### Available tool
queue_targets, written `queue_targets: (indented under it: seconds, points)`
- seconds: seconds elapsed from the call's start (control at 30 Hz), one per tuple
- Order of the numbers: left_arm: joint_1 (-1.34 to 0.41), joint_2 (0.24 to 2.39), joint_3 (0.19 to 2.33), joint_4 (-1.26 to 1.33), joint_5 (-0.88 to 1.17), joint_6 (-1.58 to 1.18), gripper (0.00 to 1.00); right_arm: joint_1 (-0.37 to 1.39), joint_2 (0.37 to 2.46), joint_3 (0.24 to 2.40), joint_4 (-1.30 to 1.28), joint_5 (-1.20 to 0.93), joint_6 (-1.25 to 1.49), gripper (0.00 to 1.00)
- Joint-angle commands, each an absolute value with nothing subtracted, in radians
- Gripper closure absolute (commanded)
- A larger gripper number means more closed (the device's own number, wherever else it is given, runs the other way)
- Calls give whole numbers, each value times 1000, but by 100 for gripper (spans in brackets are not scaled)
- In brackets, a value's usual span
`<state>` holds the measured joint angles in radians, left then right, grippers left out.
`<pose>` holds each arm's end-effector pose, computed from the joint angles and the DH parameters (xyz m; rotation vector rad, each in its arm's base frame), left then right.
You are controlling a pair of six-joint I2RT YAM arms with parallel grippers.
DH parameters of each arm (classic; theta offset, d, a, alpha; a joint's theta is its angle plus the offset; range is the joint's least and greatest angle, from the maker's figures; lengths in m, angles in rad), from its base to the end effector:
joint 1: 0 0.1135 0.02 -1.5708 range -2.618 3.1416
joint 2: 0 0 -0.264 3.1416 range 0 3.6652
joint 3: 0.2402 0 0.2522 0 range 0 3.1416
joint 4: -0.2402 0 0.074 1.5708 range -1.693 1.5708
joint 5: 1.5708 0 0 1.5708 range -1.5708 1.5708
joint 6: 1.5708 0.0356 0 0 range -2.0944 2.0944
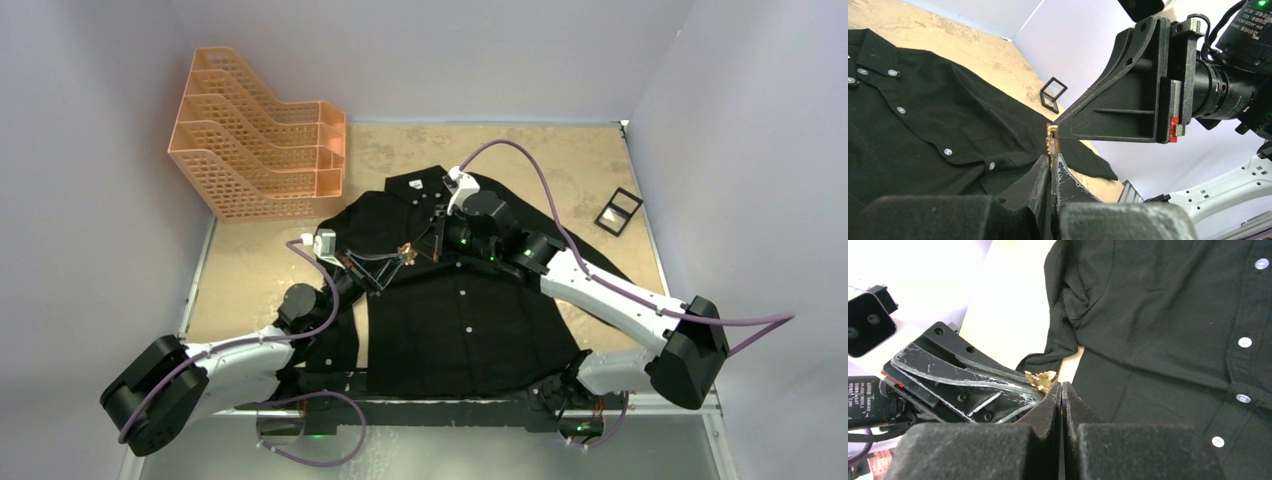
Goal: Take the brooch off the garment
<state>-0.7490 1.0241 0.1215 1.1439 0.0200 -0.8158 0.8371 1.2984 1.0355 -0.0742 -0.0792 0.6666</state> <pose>0.1372 -0.1286 0.2101 -0.0301 1.4575 -1.3216 0.2018 0.2280 0.3258 -0.2333 2.0494 1.0583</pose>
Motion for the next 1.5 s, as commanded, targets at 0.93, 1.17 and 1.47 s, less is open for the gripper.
queue_targets:
  seconds: [0.93, 1.17, 1.47]
  points:
    - [-815, 1002, 391, 643, -208, -195, 100, 780, 1244, 1107, -127, -4, 588, 68]
    - [-932, 1118, 492, 620, -447, 52, 100, 600, 1294, 1147, -141, -221, 590, 56]
    - [-994, 1278, 571, 737, -549, 331, 100, 575, 1374, 1216, -120, -308, 619, 47]
